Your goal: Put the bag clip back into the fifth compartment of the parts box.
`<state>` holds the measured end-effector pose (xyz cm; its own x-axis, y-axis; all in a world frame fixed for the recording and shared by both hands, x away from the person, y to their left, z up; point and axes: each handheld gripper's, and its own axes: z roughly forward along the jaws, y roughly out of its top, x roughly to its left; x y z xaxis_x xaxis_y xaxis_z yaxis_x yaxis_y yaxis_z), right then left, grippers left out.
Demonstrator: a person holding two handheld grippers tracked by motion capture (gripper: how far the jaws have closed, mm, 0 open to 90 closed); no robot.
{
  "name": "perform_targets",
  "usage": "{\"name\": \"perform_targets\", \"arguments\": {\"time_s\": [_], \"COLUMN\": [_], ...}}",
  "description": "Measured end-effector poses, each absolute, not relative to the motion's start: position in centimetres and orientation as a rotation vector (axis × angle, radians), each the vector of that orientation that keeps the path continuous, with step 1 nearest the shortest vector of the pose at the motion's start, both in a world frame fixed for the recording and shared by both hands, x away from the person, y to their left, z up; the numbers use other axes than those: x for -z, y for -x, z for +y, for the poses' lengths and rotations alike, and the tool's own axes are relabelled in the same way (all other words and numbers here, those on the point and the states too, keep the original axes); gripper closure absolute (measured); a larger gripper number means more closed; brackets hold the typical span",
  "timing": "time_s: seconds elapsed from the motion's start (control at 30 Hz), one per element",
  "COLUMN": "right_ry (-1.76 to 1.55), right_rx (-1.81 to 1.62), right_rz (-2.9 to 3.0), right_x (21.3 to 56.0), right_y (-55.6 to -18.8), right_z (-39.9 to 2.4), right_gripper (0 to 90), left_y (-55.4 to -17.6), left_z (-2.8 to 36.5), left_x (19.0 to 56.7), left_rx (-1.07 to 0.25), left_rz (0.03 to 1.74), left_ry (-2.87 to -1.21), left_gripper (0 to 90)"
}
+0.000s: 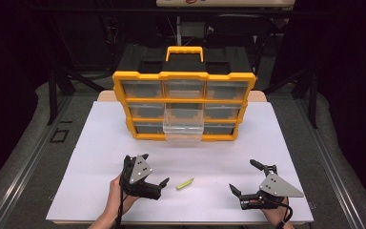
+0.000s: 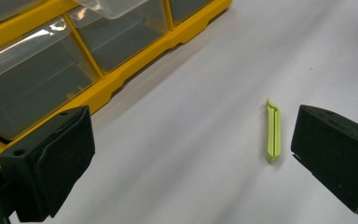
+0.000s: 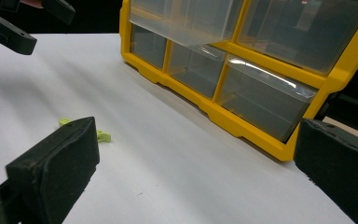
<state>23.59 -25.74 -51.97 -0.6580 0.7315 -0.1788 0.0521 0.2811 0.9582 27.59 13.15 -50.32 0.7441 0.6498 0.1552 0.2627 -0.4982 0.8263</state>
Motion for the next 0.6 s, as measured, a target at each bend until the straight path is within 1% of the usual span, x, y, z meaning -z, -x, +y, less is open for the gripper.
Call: {"name": "perform_targets", "arguments": {"time_s": [0.6], "right_ry": [-0.706], "right_rx": [-1.411], "right_rz": [1.947], "right_x": [52.0], "right_y": [-23.7], "right_z": [-25.7], "right_gripper": [0.0], "left_y": [-27.8], "left_z": [10.6], "left_x": [49.6], "left_rx": [-0.553], "left_rz": [0.659], "left_ry": [-2.17], "left_gripper": [0.0]}}
